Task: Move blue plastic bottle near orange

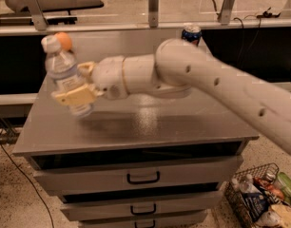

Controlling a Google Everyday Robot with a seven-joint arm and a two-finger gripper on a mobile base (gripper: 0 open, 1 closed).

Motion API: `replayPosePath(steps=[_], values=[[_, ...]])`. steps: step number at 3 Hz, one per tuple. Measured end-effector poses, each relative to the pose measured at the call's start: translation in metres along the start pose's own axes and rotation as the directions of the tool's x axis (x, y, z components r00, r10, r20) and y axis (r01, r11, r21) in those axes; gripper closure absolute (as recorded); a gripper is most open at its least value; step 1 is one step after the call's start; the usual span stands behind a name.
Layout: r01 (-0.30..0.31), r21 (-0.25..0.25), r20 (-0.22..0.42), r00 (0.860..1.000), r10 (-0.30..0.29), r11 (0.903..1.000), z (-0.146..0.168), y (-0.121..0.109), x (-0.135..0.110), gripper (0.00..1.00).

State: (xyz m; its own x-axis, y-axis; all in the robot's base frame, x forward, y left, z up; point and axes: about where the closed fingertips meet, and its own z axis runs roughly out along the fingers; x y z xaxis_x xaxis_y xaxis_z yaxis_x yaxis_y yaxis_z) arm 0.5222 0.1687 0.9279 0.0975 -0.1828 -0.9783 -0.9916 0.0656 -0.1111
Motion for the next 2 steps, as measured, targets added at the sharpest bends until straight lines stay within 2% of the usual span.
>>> replayPosePath(steps=[1,2], values=[[0.089,0.120,-0.038,0.996,-0.085,0.9888,-0.0571,-0.0341,-0.0194,1.00],[0.089,0.120,-0.038,0.996,-0.085,0.9888,-0.0570,-0.0339,-0.0195,1.00]])
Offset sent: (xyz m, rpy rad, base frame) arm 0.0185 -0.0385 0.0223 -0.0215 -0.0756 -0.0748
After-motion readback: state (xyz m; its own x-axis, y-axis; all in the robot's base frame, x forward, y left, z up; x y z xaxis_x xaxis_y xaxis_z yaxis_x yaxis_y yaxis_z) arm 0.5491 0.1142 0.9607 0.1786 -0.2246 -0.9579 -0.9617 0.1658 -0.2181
